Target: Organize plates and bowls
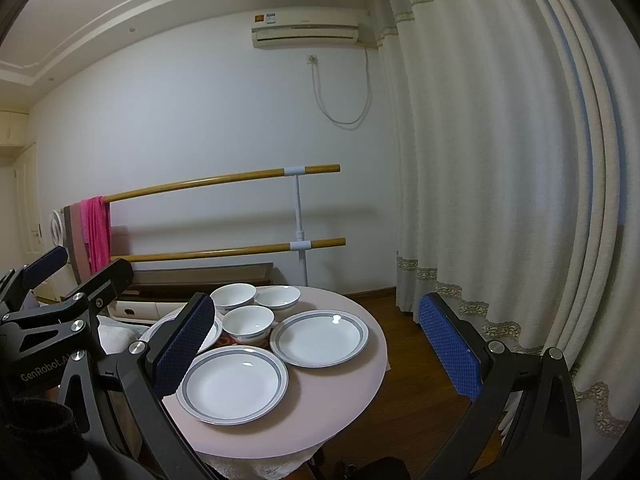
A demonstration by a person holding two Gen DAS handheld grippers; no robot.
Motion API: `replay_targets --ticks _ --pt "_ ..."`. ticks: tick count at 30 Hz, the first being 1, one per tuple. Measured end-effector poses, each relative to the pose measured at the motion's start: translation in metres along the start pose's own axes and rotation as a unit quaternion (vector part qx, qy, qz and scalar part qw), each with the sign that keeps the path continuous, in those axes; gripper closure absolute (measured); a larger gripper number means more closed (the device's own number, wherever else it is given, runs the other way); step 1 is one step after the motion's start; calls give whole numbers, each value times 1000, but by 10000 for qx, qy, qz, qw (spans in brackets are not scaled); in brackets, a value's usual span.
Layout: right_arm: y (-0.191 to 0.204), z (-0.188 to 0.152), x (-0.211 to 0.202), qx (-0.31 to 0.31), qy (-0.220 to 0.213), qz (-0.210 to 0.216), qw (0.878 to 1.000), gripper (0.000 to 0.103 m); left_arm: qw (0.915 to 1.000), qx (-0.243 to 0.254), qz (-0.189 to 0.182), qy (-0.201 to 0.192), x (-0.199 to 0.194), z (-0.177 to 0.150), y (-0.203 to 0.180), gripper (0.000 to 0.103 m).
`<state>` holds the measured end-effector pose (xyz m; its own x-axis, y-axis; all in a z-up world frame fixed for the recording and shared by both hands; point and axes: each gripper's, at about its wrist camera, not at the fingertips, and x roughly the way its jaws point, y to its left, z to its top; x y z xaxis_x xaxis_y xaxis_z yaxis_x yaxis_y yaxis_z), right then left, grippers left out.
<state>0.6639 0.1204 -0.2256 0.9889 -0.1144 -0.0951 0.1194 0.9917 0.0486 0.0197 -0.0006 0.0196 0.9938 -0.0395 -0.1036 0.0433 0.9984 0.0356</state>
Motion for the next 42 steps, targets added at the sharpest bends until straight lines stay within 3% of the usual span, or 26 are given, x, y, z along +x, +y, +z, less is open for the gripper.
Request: replay_targets --ticks 24,42 --pt "6 -1 1 -19 -27 -86 10000 0 10000 -35 17 -4 1 0 -1 1" --pt "22 -6 23 -93 123 169 9997 0 9995 -7 293 89 22 -13 11 1"
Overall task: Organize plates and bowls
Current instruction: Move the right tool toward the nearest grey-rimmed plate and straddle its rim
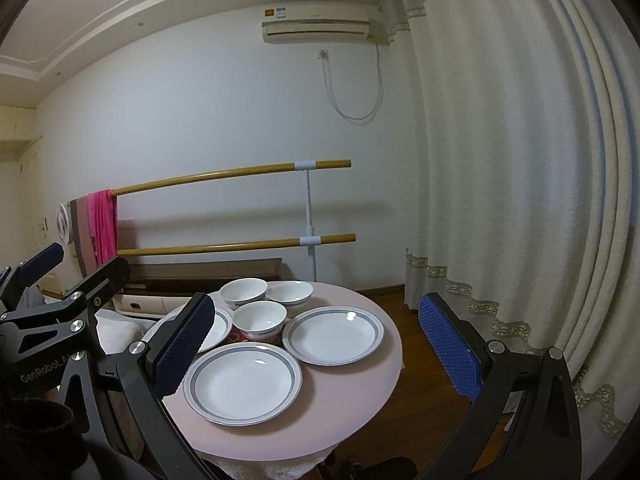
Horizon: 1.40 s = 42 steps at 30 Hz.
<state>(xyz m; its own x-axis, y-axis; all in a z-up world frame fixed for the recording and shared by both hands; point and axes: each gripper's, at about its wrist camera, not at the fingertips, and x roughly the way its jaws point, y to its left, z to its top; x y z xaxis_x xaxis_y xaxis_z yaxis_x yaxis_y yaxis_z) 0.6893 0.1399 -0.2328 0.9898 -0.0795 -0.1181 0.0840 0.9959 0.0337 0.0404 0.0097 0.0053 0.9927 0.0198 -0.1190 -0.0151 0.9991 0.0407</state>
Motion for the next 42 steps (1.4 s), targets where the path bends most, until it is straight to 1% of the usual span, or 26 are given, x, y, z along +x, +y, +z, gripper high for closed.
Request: replay_targets --ticks 6,13,19,23,30,33,37,42 --pt "7 -9 30 21 189 91 9998 0 9998 -116 36 167 32 -10 11 1" --pt "19 -19 66 -81 348 113 9993 0 9990 -229 200 316 67 -21 26 1" --pt "32 -29 97 -217 494 122 9985 0 9973 -317 256 608 100 -30 42 1" --pt "37 -39 122 -209 805 223 9963 0 9949 -343 315 893 119 -35 49 1" --pt "41 -57 155 -221 1309 313 9907 0 9891 -339 330 1392 154 -44 55 1" --pt "40 -65 167 -268 1521 364 9873 0 9863 -356 225 1597 164 -47 58 1" --pt "33 -79 179 -237 1810 327 9827 0 9805 -355 186 1923 181 -57 62 1" --pt "26 -94 193 -204 2118 318 9766 0 9703 -472 67 2374 200 -69 69 1"
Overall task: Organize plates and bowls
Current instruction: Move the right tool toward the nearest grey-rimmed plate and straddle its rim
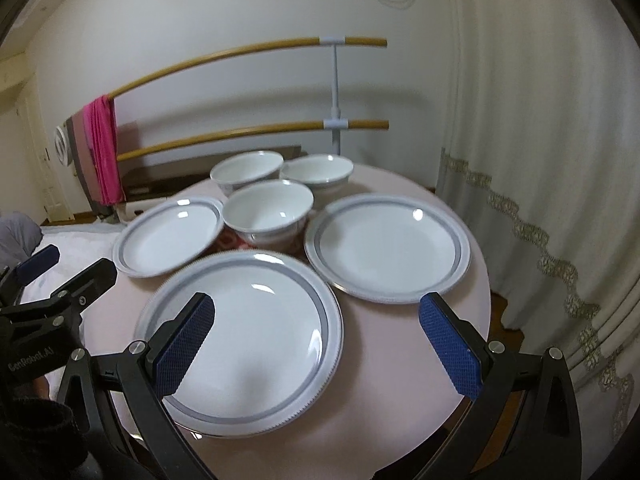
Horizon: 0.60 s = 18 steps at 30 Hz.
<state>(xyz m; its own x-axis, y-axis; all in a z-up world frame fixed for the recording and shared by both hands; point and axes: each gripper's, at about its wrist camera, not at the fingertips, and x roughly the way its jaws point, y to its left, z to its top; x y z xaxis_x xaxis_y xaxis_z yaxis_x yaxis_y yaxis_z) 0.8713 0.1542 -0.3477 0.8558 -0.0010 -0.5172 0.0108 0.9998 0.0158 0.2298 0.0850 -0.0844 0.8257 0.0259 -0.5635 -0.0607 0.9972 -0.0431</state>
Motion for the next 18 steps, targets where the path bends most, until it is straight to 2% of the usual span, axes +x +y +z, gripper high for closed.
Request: replay_targets --ticks 8,13,15,18 --pt "-19 -15 27 151 499 63 9986 0 9986 4 34 522 38 -3 -1 1" --pt "-29 -20 42 442 760 302 9957 0 9970 -79 48 767 62 -3 2 1" --pt "-33 -23 50 591 924 524 9926 2 9962 -143 51 858 71 -3 5 1" --pt "-33 -26 61 672 1160 740 9882 14 9948 -195 -18 998 84 -4 8 3"
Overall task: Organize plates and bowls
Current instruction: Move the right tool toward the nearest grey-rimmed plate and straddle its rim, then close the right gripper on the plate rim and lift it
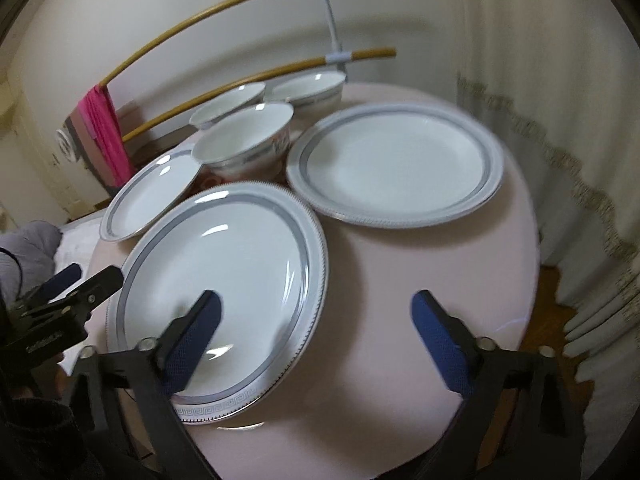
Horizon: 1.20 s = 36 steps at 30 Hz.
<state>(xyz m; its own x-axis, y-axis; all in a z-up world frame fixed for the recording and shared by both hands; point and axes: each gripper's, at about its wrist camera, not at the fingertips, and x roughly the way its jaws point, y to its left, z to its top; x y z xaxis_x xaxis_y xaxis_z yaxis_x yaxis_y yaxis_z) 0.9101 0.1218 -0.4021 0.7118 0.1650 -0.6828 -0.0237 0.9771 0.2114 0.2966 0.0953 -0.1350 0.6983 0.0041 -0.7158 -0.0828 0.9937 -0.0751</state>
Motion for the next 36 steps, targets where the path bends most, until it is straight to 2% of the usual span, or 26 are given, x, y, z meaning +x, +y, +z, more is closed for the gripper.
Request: replay_targets --ticks 3,5,7,9,11,12,14,17,22,33,34,36 --pt "1 -1 7 -14 123 78 9999 23 9999 47 -26 155 10 -1 0 13" --pt "1 -1 9 -27 164 105 9998 35 9996 58 -42 259 17 -1 0 19" --pt "1 -1 13 -29 234 173 9996 41 9992 31 -75 401 24 -2 1 28" --pt "1 -1 16 -40 274 231 9993 48 9985 -27 -140 523 32 -3 2 32" --pt "0 -2 17 -56 257 241 9994 58 9982 -45 -147 580 36 -4 3 41" --pt "-2 -2 17 -33 252 274 9993 60 9981 -64 -138 598 37 -4 4 41" --pt "-4 -2 18 4 264 310 9992 72 9977 -143 -202 624 40 -4 6 42" --pt "-4 -2 18 28 274 483 9985 81 9975 -129 -275 631 40 -4 6 46" --pt "-3 -2 18 55 275 527 9982 84 9969 -112 -447 636 37 -5 8 55" --pt "-2 -5 17 5 199 504 9985 84 9967 -45 -488 649 42 -3 4 55" --pt "-2 -6 17 3 193 506 9985 84 9965 -68 -514 657 42 -3 4 57" --pt "-2 -6 17 16 191 523 9984 84 9959 -51 -647 637 40 -3 3 72"
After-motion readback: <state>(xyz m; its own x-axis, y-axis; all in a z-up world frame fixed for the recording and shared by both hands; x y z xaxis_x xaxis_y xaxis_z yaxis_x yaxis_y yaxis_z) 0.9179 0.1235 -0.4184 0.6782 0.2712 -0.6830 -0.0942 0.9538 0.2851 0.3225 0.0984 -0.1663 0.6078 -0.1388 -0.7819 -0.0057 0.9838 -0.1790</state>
